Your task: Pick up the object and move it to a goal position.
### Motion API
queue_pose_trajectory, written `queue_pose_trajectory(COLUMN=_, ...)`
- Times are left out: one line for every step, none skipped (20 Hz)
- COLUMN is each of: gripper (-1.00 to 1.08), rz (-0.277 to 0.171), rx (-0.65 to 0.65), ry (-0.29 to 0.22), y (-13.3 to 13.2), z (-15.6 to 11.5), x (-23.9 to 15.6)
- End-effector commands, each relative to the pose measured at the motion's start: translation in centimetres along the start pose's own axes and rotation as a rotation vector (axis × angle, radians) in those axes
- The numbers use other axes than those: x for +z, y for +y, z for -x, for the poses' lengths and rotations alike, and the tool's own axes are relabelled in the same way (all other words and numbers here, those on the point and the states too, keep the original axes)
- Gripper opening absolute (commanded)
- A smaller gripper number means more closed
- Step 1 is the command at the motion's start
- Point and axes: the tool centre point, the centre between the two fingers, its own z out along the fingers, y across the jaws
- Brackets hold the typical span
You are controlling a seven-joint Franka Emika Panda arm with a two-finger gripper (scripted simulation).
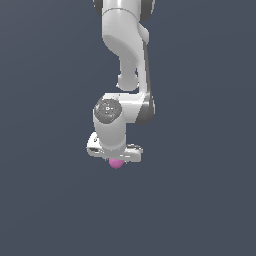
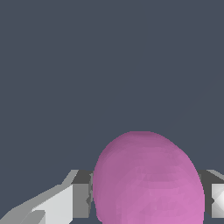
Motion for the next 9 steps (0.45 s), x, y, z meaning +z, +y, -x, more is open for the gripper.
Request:
queue_pose_trajectory(gripper=-1.00, rz=0.000, rx=0.000, ry=-0.001, y=-0.36, z=0.46, x=-0.90)
queue_pose_trajectory(gripper=-1.00, rz=0.000, rx=0.000, ry=-0.001, y=-0.48, z=0.58, x=-1.17)
queue_pose_trajectory(gripper=-1.00, rz=0.000, rx=0.000, ry=-0.001, y=-0.57, z=0.67, x=-1.39)
queue_pose_trajectory(gripper=-1.00, rz=0.000, rx=0.000, ry=-0.001, y=-0.65, z=0.75, x=-1.58)
queue_pose_trajectory(gripper=-1.00, rz=0.000, rx=0.000, ry=-0.001, y=-0.71, z=0.80, x=-1.72)
queue_pose_trajectory(gripper=-1.00, rz=0.000, rx=0.000, ry=-0.001, y=-0.76, z=0.82, x=-1.82)
queue_pose_trajectory(gripper=-1.00, rz=0.000, rx=0.000, ry=-0.001, y=-0.78, z=0.82, x=-1.88)
queue_pose_trajectory(gripper=-1.00, rz=0.000, rx=0.000, ry=-0.001, y=-0.79, z=0.80, x=-1.90)
queue_pose_trajectory(gripper=-1.00, rz=0.000, rx=0.000, ry=-0.001, y=-0.79, z=0.79, x=-1.90)
